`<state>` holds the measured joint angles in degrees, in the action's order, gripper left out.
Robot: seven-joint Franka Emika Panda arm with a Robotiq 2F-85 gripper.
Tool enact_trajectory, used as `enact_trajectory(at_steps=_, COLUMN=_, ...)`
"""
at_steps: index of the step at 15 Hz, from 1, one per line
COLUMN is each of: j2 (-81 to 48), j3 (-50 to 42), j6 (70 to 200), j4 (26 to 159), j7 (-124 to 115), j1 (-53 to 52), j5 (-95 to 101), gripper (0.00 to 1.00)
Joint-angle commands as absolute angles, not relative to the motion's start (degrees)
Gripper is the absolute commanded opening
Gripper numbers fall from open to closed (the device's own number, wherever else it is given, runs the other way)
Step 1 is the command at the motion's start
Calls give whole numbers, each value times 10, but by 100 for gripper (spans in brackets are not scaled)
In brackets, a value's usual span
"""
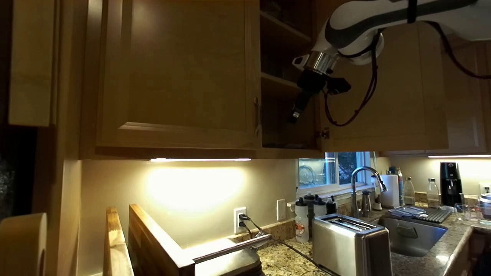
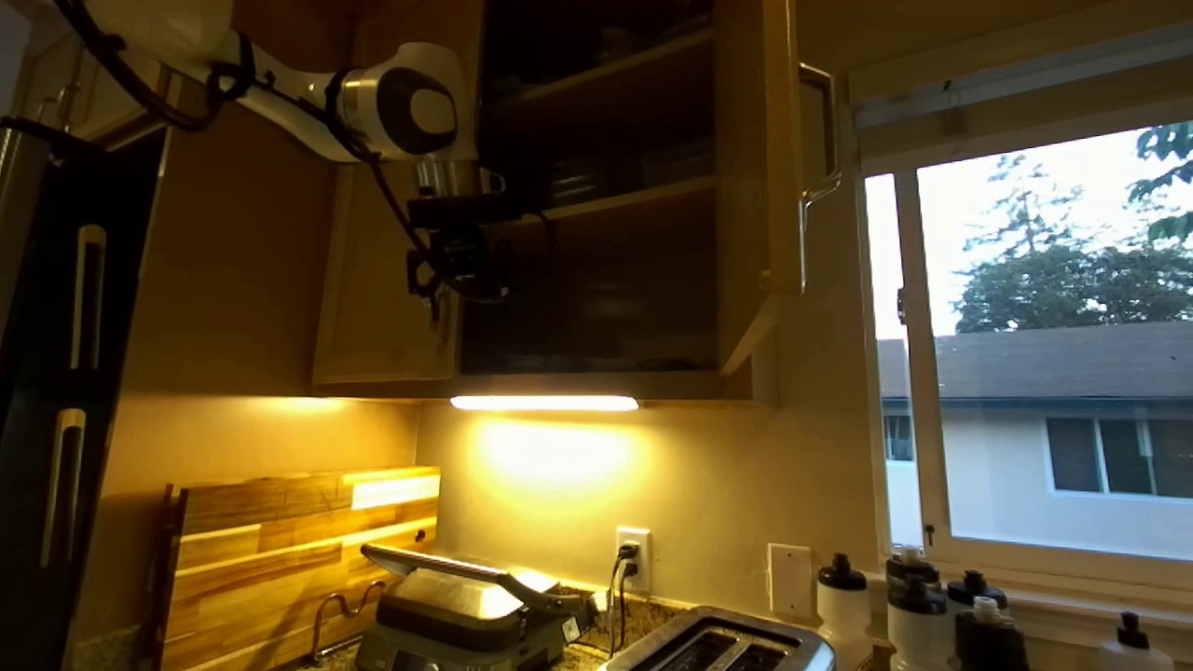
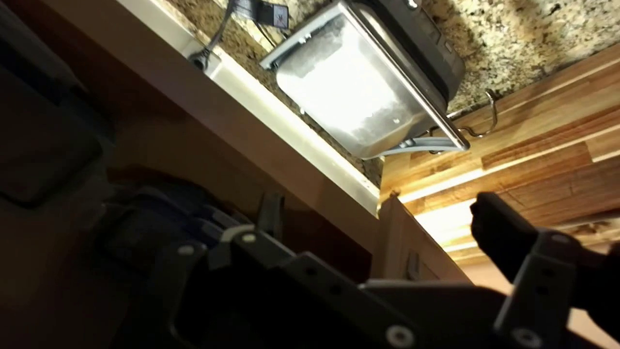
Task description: Open the cabinet doors
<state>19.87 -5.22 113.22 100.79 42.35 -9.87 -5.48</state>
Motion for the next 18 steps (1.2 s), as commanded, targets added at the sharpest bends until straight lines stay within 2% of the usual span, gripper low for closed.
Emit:
enact_trajectory(at_steps=1, j2=167, j3=-71, j6=1117, j4=961, j7=532, j1=-112, j5=-141, gripper=100)
enact_trajectory(at_steps=10, j2=118, j3=-57, j6=1116, j4=912, j7=734, j1=-95, j5=-257, gripper=100)
enact_trajectory(at_steps=18, j2=73, j3=-44, j6=1119, j4=874, j7=785, j1=-81, j5=-274, gripper=100)
